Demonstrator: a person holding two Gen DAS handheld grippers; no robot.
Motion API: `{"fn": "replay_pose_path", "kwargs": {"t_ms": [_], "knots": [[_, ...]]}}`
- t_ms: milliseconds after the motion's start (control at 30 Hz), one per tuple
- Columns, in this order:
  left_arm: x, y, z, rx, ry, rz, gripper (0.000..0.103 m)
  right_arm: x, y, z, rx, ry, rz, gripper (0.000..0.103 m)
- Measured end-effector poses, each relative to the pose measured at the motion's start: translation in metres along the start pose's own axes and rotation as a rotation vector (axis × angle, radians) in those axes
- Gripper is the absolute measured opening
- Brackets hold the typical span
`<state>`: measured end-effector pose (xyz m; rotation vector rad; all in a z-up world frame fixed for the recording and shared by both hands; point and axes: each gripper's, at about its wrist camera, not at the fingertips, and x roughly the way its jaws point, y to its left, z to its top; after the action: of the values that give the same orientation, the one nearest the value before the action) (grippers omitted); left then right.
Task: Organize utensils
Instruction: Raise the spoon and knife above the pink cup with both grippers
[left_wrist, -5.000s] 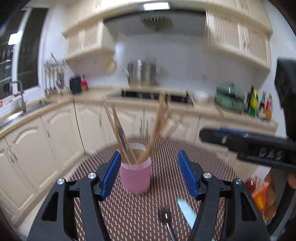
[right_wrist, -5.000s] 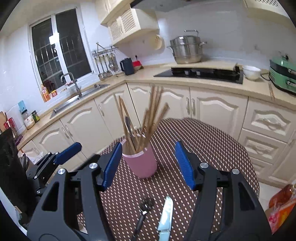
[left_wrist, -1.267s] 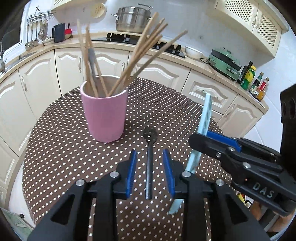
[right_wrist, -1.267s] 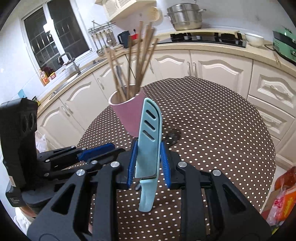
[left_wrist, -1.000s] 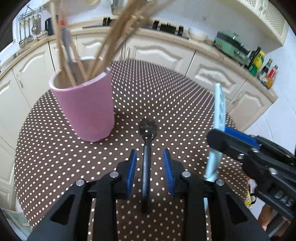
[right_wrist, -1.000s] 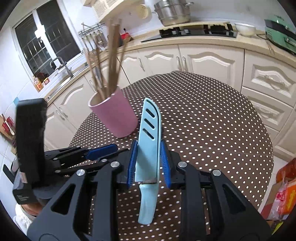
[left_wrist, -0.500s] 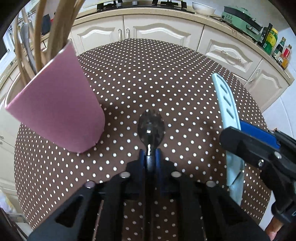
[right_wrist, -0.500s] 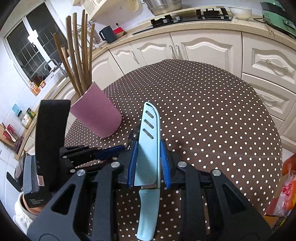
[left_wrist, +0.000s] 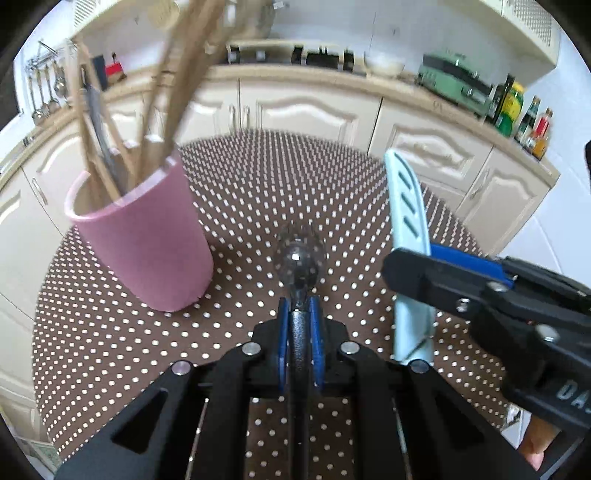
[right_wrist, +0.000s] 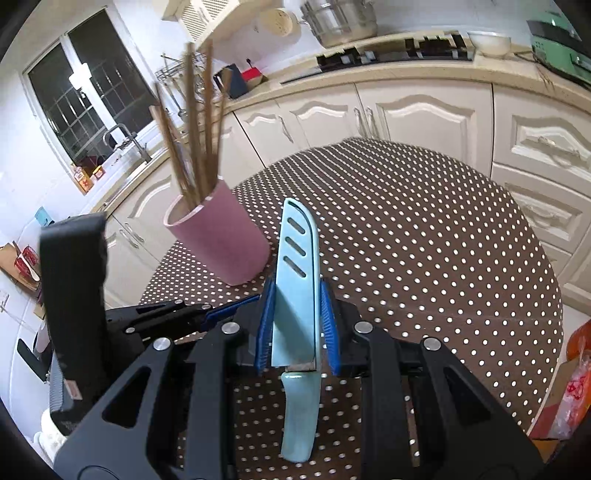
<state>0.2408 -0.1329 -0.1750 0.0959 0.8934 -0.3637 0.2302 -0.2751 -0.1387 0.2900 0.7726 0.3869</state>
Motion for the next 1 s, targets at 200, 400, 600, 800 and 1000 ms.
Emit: {"fn": "replay_pose_path", "kwargs": {"t_ms": [200,400,600,800,1000], "knots": [[-0.041,0.009,-0.012,-0.023,-0.102,-0.015,0.011,-0.020,0.023,0.002,-0.031,-0.047,0.022,0.024],[-0.078,0.026,-0.024,-0.045,-0.196,-0.026,0.011,-0.035,0.047,0.001,-0.068,-0.082,0.036,0.024],[-0.116,0.038,-0.025,-0.089,-0.332,-0.065,0.011,-0.046,0.064,0.010,-0.091,-0.115,0.048,0.024],[-0.142,0.045,-0.020,-0.118,-0.462,-0.085,0.011,-0.051,0.087,0.026,-0.130,-0.148,0.065,0.024],[-0.160,0.063,-0.012,-0.164,-0.564,-0.096,0.011,-0.054,0.108,0.042,-0.186,-0.176,0.077,0.024]]}}
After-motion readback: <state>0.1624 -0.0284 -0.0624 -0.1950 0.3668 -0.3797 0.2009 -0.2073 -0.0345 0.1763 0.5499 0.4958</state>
